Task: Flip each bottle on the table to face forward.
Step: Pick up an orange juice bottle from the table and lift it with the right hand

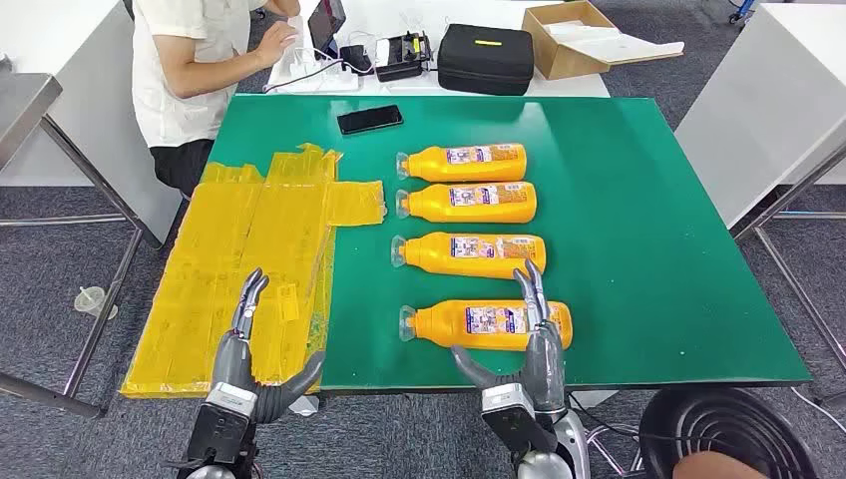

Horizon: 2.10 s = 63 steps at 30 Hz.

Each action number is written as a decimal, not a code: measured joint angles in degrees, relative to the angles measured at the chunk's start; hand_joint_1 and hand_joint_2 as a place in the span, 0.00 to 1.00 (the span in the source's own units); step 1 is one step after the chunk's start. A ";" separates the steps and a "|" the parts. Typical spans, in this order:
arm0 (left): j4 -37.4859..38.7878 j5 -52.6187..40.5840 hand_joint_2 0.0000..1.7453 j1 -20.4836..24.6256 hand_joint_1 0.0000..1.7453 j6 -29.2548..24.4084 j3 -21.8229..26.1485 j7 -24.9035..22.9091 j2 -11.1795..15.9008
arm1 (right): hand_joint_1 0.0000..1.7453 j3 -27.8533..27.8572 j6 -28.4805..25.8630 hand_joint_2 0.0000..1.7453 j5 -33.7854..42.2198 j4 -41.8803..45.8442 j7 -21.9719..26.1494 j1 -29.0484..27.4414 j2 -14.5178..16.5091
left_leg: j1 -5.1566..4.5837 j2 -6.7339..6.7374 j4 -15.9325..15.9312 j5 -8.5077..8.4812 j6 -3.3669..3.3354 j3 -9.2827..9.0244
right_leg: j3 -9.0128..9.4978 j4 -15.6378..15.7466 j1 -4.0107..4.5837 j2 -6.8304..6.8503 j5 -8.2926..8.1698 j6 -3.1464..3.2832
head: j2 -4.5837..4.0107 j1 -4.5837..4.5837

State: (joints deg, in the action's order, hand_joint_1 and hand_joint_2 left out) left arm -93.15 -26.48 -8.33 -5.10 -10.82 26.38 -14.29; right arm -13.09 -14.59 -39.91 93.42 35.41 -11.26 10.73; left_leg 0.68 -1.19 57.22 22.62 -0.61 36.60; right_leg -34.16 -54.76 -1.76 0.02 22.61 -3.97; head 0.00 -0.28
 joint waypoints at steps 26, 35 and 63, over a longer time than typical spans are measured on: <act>-0.33 -2.66 1.00 -0.84 0.00 0.88 -0.24 -3.47 -0.02 | 0.00 -1.22 2.27 1.00 4.16 -2.52 1.39 0.12 3.03 | 0.01 0.00 0.00 0.00 0.01 0.00 | -0.01 0.00 0.00 0.00 0.02 0.02 | 0.00 0.00; 0.72 0.33 1.00 0.74 0.00 2.24 0.24 -0.84 -0.89 | 0.00 -1.16 -0.64 1.00 -2.69 -1.93 -2.26 0.18 2.81 | 0.01 0.02 0.00 0.00 0.00 0.00 | -0.02 0.00 0.00 0.00 0.01 0.01 | 0.00 -0.01; 11.16 3.14 1.00 8.48 0.00 2.04 -3.81 2.69 -2.86 | 0.00 -0.33 9.71 1.00 -33.71 -12.27 -24.26 12.90 -22.30 | -0.04 0.01 0.03 -0.03 -0.06 0.03 | 0.03 0.01 -0.04 0.00 -0.05 -0.05 | 0.00 -0.04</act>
State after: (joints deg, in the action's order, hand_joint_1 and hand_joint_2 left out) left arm -81.99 -23.34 0.15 -3.07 -14.63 29.07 -17.16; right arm -13.42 -4.88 -73.63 81.15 11.15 1.64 -11.57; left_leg 0.63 -1.18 57.25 22.59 -0.67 36.63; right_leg -34.13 -54.75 -1.79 0.02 22.55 -4.02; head 0.00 -0.33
